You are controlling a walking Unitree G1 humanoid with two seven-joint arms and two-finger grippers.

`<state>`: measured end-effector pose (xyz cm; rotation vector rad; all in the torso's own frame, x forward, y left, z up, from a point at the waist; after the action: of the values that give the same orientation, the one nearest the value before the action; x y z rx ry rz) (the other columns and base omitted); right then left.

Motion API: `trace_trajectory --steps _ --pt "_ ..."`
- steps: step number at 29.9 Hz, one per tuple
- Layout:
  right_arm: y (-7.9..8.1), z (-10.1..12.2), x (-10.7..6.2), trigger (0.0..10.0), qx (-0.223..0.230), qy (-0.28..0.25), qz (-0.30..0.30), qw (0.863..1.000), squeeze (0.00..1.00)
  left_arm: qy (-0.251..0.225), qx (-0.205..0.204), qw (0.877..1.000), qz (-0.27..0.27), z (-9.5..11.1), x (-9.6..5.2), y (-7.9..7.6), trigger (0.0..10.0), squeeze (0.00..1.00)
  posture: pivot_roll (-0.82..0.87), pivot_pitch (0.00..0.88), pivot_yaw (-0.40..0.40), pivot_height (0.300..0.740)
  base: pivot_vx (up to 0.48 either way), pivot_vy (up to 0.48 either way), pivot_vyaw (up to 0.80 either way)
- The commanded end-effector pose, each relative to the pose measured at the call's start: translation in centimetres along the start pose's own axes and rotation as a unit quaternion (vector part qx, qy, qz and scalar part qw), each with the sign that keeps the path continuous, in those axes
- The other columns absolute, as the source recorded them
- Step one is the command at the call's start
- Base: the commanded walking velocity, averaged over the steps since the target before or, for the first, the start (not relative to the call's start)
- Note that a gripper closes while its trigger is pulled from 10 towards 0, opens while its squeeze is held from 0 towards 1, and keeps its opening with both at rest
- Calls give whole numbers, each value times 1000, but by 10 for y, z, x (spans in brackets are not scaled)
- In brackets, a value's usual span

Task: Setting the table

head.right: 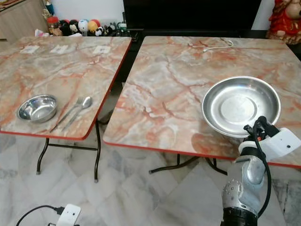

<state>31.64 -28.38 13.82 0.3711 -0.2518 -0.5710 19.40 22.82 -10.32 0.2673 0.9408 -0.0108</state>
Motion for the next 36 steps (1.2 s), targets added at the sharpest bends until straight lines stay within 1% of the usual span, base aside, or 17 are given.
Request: trace_trajectory --steps 1,6,10,11,13,15,19,22,25,29,30,32,33,36 --pt "8 3 2 10000 6 -10 4 1000 0 8 -4 1000 2 -6 -1 3 10000 0 -72 77 33 740 0 0 0" --pt "6 4 0 10000 4 -14 -7 1000 0 7 -3 1000 4 -6 -1 2 10000 0 -71 80 32 740 0 0 0" --pt "-10 4 -5 10000 1 -17 -58 998 0 5 -2 1000 6 -6 -1 2 10000 0 -71 78 31 740 0 0 0" --pt "-10 4 -5 10000 1 -17 -58 998 0 5 -2 1000 6 -6 -1 2 10000 0 -71 78 31 740 0 0 0" --pt "-23 0 -11 10000 1 -10 -97 995 0 5 -1 1000 8 -6 -1 2 10000 0 -70 78 32 740 0 0 0" --pt "-31 -4 -16 10000 2 -1 -119 993 0 5 0 1000 9 -6 -1 2 10000 0 -71 78 33 740 0 0 0" --pt "-31 -5 -17 10000 -4 3 -112 994 0 3 6 1000 9 -6 -1 3 10000 0 -75 79 35 740 0 0 0" --pt "-25 -3 -15 10000 -3 1 -93 996 0 1 14 1000 12 -5 -1 4 10000 0 -76 78 33 740 0 -456 0" --pt "-22 -1 -15 10000 -6 -2 -88 996 0 2 13 1000 12 -5 -2 4 10000 0 -76 77 32 740 0 -466 0" --pt "-23 -1 -17 10000 -7 0 -101 995 0 1 6 1000 14 -5 -2 3 10000 0 -76 79 31 740 0 0 0" --pt "-26 -3 -19 10000 -3 4 -114 993 0 1 7 1000 14 -5 -2 3 10000 0 -78 79 30 740 0 0 0" --pt "-28 -4 -20 10000 3 8 -122 992 0 1 8 1000 14 -5 -2 3 10000 0 -78 80 30 740 0 0 0" --pt "-33 -8 -22 10000 11 19 -140 990 0 1 8 1000 14 -5 -1 2 10000 0 -78 80 29 740 0 0 0" --pt "-35 -13 -23 10000 24 32 -148 988 0 1 9 1000 15 -5 -1 2 10000 0 -77 79 28 740 0 0 0"
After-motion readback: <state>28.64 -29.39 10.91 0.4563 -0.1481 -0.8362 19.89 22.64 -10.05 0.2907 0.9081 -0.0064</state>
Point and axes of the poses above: a point about 5 cm out from each wrist's last joint towards the gripper, its own x axis pointing out of the wrist towards the gripper, its own z axis along the axis of the wrist's last joint, y = z × x, the point moved 3 cm from there along x, pointing out of the wrist towards the gripper, and after that the axes turned 4 degrees about -x, right-handed, at the moved point
